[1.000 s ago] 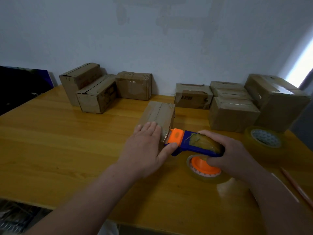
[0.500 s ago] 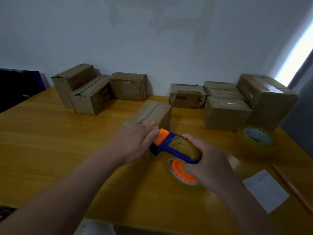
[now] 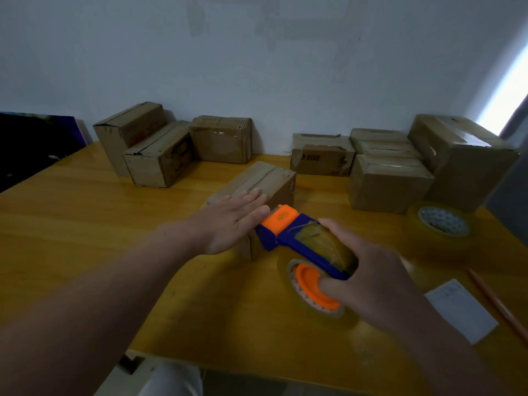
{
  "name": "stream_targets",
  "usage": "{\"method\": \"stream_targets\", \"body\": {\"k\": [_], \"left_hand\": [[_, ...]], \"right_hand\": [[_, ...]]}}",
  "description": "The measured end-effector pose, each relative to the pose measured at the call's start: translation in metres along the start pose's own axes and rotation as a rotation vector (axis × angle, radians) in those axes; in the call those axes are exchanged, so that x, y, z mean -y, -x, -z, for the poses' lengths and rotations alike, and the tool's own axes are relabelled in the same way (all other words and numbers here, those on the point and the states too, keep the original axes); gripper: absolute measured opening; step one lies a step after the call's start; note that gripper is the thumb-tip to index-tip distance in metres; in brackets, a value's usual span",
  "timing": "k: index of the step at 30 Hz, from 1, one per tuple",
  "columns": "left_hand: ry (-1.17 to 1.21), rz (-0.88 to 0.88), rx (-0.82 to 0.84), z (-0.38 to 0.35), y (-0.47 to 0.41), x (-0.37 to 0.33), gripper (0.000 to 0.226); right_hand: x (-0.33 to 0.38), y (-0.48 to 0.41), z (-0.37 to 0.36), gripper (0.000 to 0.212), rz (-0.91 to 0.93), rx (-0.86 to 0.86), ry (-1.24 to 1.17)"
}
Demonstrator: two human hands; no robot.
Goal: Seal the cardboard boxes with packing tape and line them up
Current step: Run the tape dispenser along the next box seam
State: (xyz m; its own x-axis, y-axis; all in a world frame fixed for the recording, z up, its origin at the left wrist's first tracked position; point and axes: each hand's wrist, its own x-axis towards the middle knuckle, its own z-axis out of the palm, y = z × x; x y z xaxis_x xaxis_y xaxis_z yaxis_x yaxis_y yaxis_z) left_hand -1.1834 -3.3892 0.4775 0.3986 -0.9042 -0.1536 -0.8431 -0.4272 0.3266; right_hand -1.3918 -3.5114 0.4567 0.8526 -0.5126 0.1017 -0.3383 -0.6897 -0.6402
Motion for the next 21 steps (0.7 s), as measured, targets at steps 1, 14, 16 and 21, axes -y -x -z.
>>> {"method": "stream_targets", "body": {"k": [1, 14, 16, 21], "left_hand": [[-0.003, 0.006, 0.005, 0.000, 0.000, 0.000, 0.059], [-0.040, 0.012, -0.036, 0.002, -0.010, 0.004, 0.054], [-0.043, 0.026, -0.103, 0.004, -0.015, 0.004, 0.050], [-0.187, 0.091, -0.185, 0.011, -0.022, -0.002, 0.040]], "right_hand": [[0.000, 0.002, 0.004, 0.083, 0.015, -0.005, 0.017], [0.010, 0.004, 0.024, 0.084, -0.068, 0.173, 0.100], [0.015, -0.008, 0.020, 0.082, -0.103, 0.229, 0.122], [0.025, -0.041, 0.012, 0.080, -0.107, 0.322, 0.125]]}}
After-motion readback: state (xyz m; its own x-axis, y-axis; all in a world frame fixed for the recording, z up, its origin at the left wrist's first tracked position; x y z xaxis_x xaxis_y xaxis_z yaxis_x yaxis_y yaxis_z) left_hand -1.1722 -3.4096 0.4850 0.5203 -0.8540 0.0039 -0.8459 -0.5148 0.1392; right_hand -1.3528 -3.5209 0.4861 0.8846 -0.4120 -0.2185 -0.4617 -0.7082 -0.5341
